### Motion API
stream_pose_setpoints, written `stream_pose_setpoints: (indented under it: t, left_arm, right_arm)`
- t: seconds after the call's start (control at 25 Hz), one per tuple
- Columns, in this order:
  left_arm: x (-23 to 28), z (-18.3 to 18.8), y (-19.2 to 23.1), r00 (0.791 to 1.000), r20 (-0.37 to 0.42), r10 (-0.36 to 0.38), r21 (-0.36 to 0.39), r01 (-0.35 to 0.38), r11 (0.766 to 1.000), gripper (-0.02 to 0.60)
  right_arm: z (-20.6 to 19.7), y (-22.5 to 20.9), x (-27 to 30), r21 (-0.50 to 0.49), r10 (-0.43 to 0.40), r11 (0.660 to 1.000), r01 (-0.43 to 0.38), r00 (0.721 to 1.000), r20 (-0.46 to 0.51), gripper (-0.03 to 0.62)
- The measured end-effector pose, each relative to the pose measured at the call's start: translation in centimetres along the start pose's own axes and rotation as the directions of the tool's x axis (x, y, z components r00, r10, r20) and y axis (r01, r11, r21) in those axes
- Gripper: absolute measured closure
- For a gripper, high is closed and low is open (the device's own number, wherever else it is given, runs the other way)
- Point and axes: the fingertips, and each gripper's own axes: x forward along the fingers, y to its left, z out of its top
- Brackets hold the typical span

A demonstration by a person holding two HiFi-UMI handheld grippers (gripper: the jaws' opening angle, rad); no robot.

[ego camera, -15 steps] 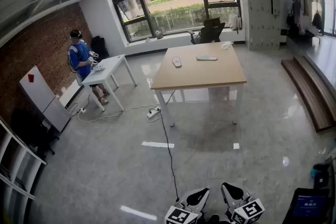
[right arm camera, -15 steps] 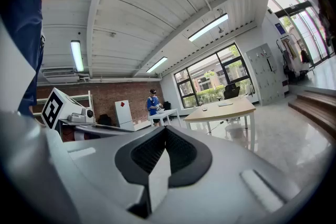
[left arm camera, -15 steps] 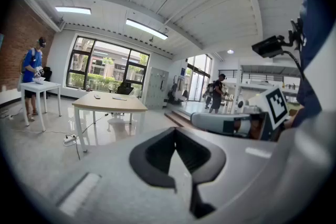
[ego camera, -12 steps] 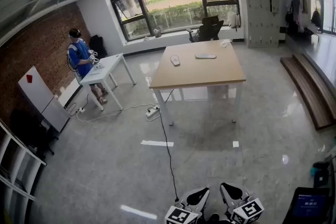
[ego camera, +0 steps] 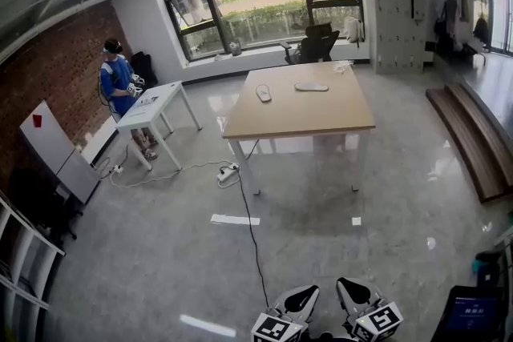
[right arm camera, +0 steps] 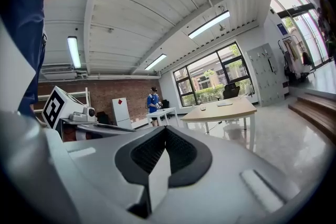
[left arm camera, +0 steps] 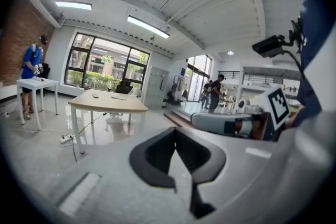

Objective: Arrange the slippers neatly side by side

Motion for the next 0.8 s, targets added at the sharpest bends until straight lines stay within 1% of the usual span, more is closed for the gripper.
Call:
stream_pose_setpoints:
  t: [0.16, 0.56, 0.8]
  left_arm:
    - [1.2, 0.9, 2.2, 1.000, 0.009, -0.002, 0.001, 0.002, 1.000, 0.578]
    - [3.2, 3.5, 9.6, 1.000, 0.022, 0.002, -0.018, -0.001, 1.000, 0.578]
    - [4.0, 4.7, 13.3, 0.999, 0.025, -0.019, -0.025, 0.020, 0.999, 0.578]
  right_arm:
    - [0.5, -1.2, 2.2, -0.004, -0.014, 1.000, 0.014, 1.000, -0.002, 0.583]
    - [2.0, -2.5, 9.4, -0.029, -0.030, 0.999, 0.030, 0.999, -0.013, 0.583]
    - [3.0, -2.9, 13.2, -0.036, -0.054, 0.998, 0.054, 0.998, -0.013, 0.583]
